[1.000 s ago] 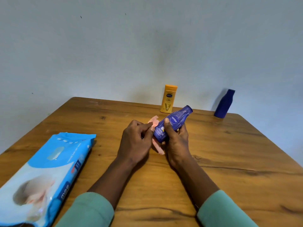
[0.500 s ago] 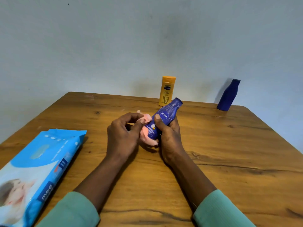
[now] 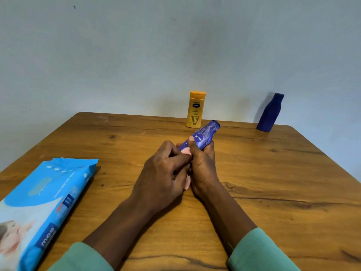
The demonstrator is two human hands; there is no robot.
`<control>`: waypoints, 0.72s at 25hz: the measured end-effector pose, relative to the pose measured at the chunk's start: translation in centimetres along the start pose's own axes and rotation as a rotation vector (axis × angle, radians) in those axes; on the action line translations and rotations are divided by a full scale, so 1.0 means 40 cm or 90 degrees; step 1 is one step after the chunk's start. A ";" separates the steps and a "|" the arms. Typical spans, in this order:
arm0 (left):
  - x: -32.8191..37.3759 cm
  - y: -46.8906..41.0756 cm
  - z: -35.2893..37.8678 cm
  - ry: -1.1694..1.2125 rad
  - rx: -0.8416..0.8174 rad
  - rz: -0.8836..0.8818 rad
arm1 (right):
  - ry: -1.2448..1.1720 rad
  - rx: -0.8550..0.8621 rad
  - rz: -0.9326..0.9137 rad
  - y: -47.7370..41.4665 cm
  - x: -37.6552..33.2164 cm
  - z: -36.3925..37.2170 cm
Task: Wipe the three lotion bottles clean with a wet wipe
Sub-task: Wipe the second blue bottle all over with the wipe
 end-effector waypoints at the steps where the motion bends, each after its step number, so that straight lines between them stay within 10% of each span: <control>1: 0.008 0.004 0.004 0.014 -0.024 0.023 | -0.002 0.006 -0.005 -0.001 0.000 -0.002; 14: -0.109 -0.011 -0.008 0.220 0.172 -0.315 | 0.031 -0.061 0.012 0.012 -0.017 0.022; 18: -0.050 -0.006 -0.010 0.215 0.189 -0.204 | -0.017 -0.043 0.086 0.018 -0.017 0.021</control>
Point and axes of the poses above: each hand's wrist, its own y-axis away from the middle knuckle, its own z-axis out of the palm, x = y × z, the point moved 4 cm from there along -y, towards the middle knuckle, and after that the axes turned 4 degrees about x, right-handed, at the moved point
